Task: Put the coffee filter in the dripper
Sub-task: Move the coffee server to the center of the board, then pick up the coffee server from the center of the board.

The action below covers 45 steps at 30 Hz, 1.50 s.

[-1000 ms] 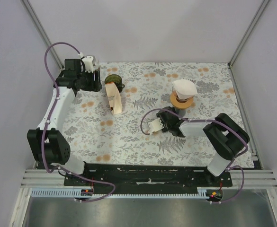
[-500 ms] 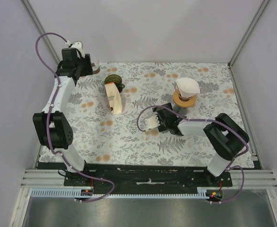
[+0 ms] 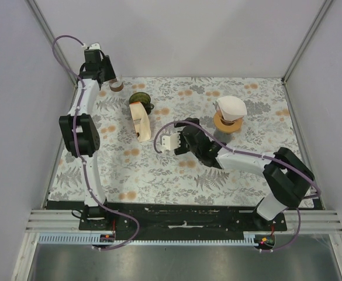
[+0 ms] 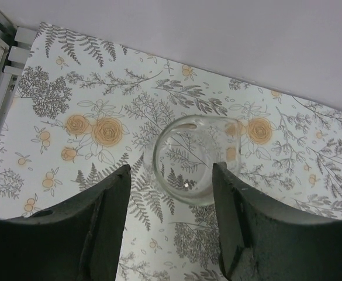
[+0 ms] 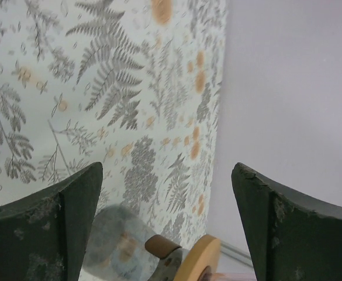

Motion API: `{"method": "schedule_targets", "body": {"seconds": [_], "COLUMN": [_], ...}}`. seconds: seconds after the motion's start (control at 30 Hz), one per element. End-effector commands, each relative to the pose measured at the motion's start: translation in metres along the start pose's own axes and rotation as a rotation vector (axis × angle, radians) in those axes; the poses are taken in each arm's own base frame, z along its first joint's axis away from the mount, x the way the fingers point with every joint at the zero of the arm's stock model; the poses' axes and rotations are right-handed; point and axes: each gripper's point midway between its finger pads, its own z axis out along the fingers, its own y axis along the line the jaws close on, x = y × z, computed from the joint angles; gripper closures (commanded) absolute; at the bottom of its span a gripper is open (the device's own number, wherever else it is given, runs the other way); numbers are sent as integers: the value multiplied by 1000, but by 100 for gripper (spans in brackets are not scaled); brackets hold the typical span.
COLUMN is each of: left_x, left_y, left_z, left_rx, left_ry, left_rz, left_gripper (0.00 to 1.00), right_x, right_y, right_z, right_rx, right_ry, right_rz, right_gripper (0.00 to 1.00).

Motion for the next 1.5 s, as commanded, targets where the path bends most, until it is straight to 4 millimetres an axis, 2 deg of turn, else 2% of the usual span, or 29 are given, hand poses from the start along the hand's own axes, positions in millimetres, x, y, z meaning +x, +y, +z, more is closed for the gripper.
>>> {"method": "schedule_targets", "body": {"seconds": [0.0, 0.13, 0.2, 0.27, 0.4, 0.47, 0.6, 0.67, 0.77, 0.87, 0.9, 1.0, 1.03, 1.07, 1.2, 1.3, 1.47], "left_x": [-10, 11, 21, 29, 30, 15, -30, -59, -89, -101, -102, -80, -59, -47, 18, 59, 133], "left_y": [9, 12, 13, 10, 14, 20, 25, 17, -4, -32, -43, -73, -100, -119, -165, -186, -213], "left_z": [22, 43, 50, 53, 44, 32, -9, -45, -102, -159, -178, -226, -239, -256, -293, -307, -308], "left_rx": [-31, -37, -32, -9, -5, -8, 30, 70, 179, 303, 338, 415, 468, 508, 625, 700, 802], "left_ry": [-21, 23, 46, 68, 96, 72, -1, -61, -129, -149, -152, -124, -94, -89, 23, 88, 196], "left_rz": [-39, -24, -17, -5, -23, -49, -44, -5, 39, 95, 125, 247, 304, 361, 528, 599, 704], "left_gripper": [37, 44, 51, 65, 98, 98, 98, 98, 98, 98, 98, 98, 98, 98, 98, 98, 98], "right_x": [-29, -28, -27, -29, -31, -34, -41, -43, -46, -52, -53, -58, -58, -58, -51, -34, -13], "right_y": [-30, -31, -33, -35, -41, -47, -58, -65, -82, -98, -98, -114, -118, -125, -150, -168, -179], "right_z": [-18, -24, -30, -35, -47, -55, -70, -78, -94, -110, -114, -134, -139, -147, -183, -213, -247], "right_rx": [53, 62, 66, 73, 92, 106, 134, 153, 183, 203, 189, 195, 191, 190, 176, 233, 318], "right_ry": [-89, -79, -84, -92, -106, -122, -157, -169, -197, -243, -248, -307, -323, -350, -454, -487, -492], "right_rz": [102, 120, 134, 144, 165, 179, 220, 269, 426, 558, 589, 710, 743, 788, 956, 1052, 1107], "right_gripper": [2, 2, 2, 2, 2, 2, 2, 2, 2, 2, 2, 2, 2, 2, 2, 2, 2]}}
